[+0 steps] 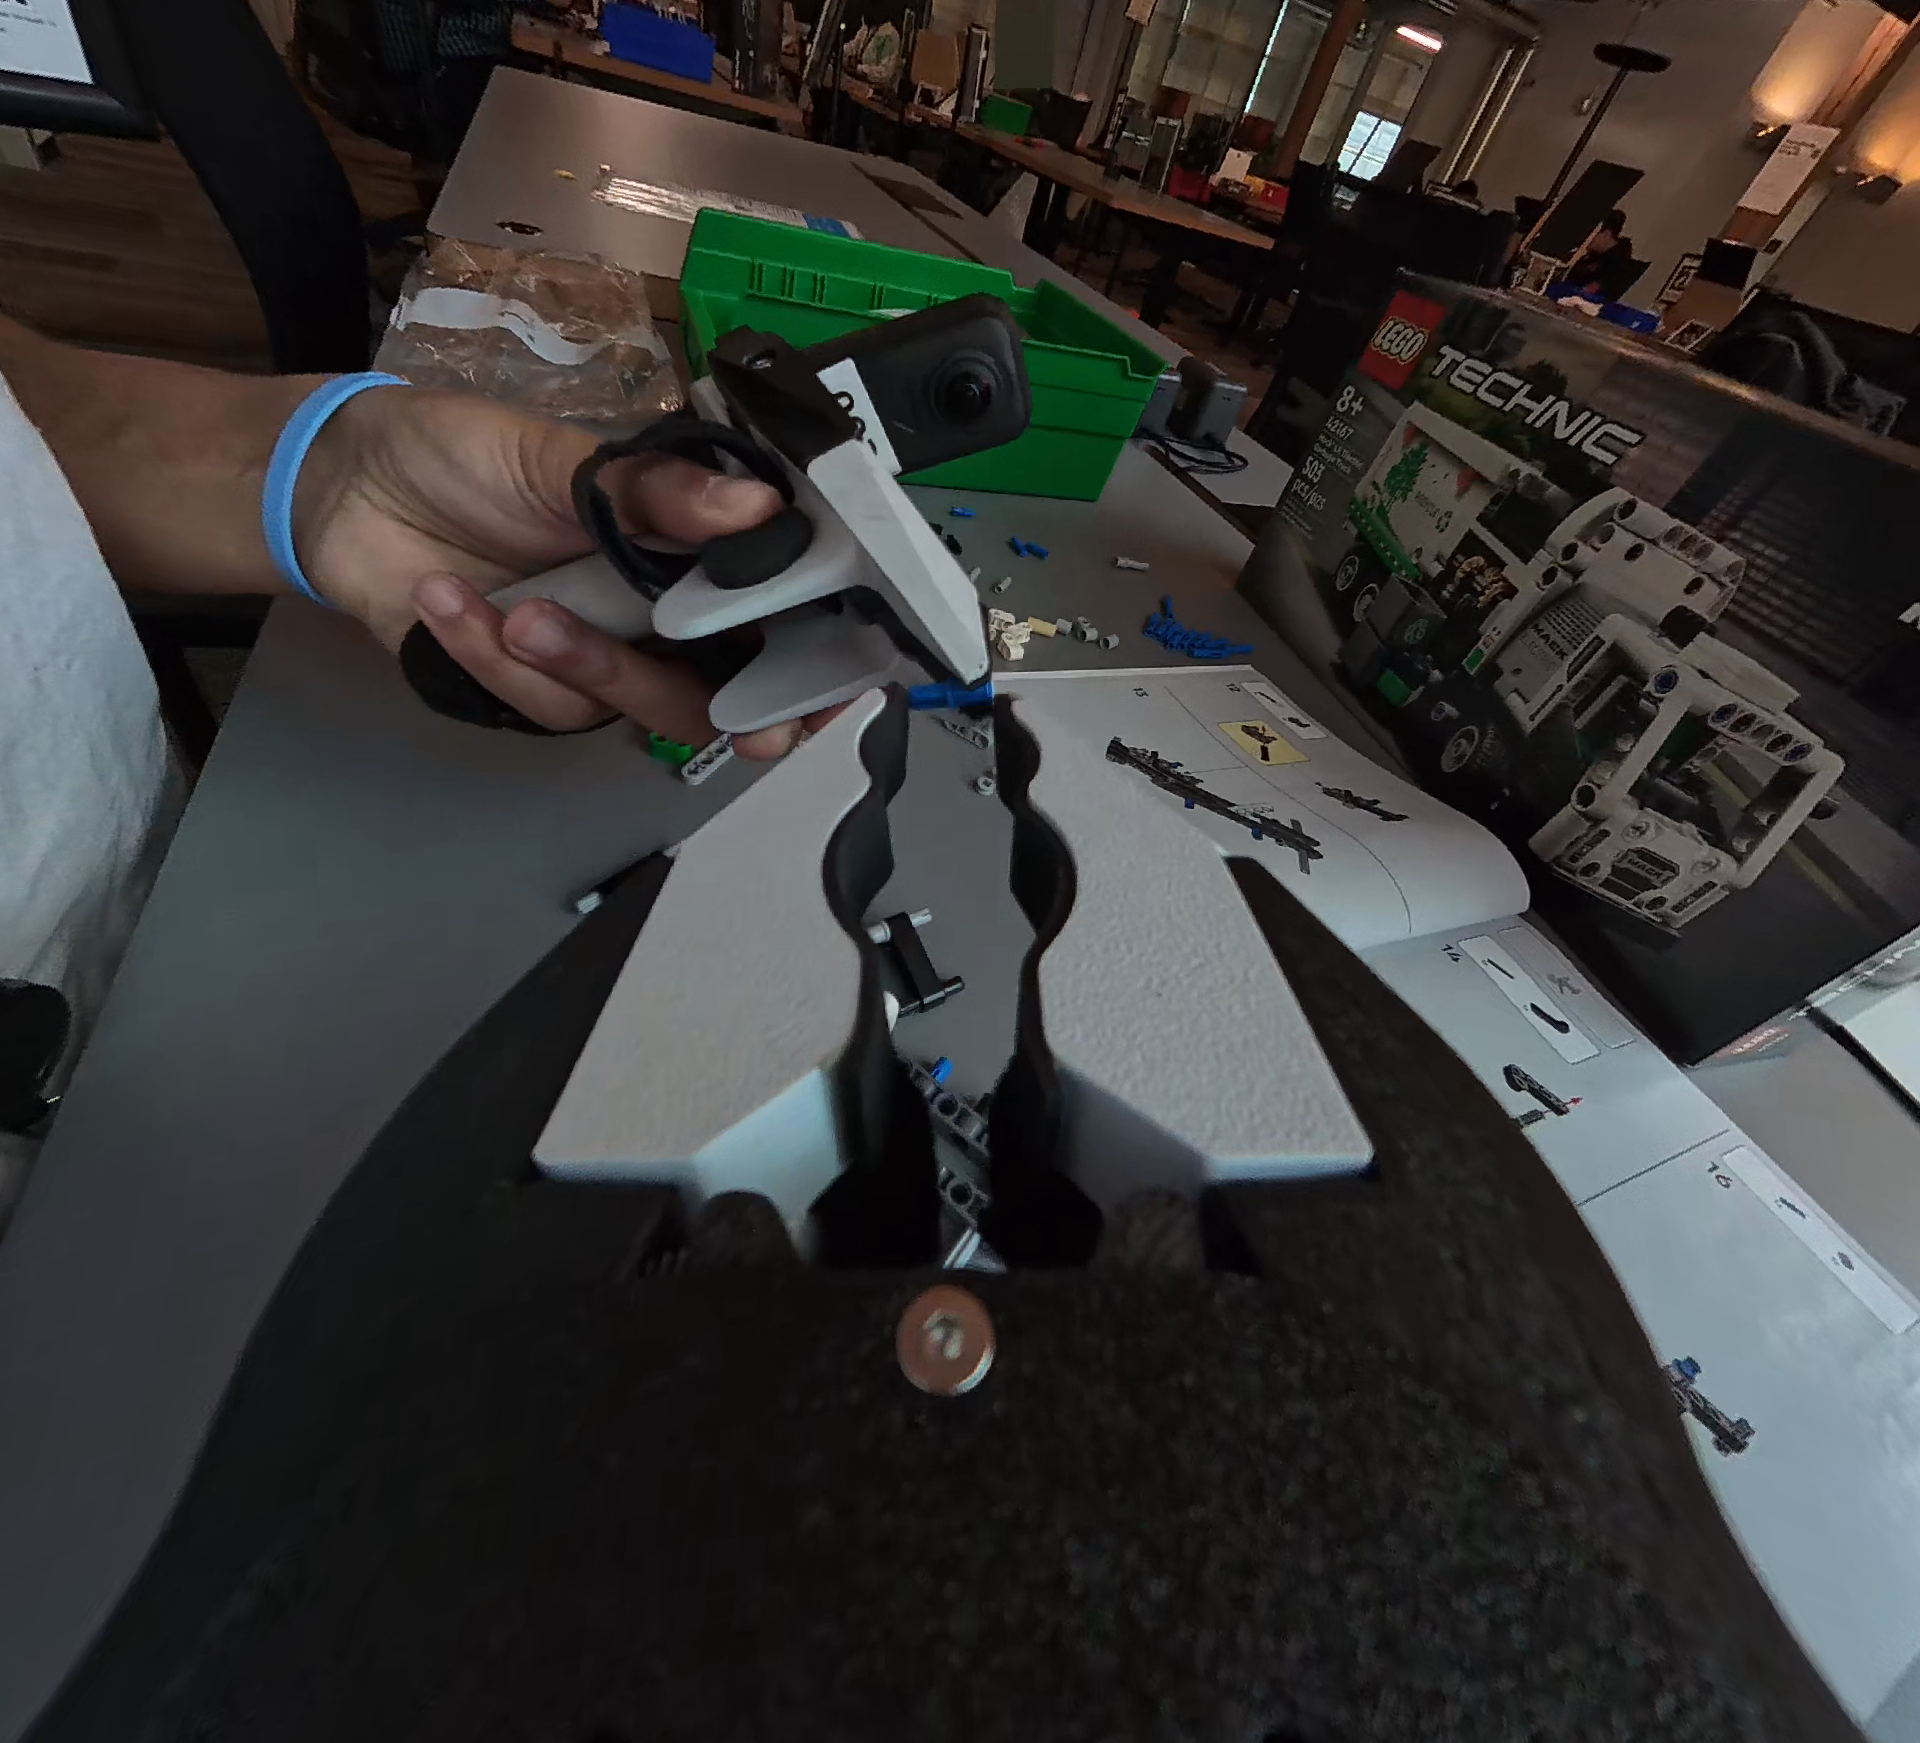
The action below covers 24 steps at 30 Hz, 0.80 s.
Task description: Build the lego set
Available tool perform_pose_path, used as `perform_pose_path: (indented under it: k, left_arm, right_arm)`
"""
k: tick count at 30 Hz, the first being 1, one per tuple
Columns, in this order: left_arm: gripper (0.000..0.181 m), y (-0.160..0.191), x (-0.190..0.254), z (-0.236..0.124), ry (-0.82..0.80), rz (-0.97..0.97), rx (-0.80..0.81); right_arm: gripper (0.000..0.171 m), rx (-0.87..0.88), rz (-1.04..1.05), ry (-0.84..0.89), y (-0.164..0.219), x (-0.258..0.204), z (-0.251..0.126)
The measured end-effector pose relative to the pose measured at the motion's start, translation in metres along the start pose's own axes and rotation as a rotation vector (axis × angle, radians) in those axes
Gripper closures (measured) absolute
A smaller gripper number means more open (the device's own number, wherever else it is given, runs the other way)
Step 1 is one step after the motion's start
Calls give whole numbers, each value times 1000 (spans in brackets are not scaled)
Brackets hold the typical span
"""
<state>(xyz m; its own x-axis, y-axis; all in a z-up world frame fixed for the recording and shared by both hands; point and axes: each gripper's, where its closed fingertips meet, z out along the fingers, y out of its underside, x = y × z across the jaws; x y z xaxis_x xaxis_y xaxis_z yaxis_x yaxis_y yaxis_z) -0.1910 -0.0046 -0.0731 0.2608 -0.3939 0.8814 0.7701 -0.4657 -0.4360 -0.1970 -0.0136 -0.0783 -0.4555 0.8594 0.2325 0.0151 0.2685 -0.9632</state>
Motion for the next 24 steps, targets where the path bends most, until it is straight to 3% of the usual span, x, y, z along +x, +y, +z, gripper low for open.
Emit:
perform_pose_path:
  k: [10,11,18,19,24]
  left_arm:
    - [178,4,-1,-1,-31,32,-13]
    - [176,6,-1,-1,-35,37,-27]
    - [179,16,-5,-6,-71,62,-107]
    - [180,17,-8,-8,-106,94,-138]
    - [181,-1,-22,-36,-307,309,-184]
  right_arm:
    - [160,-12,-47,34,1,-1,1]
    - [171,-14,-55,55,2,1,0]
    - [169,-23,-28,16,8,-4,-1]
    - [162,-37,-4,9,11,-2,0]
    - [167,-116,69,52,33,17,-17]
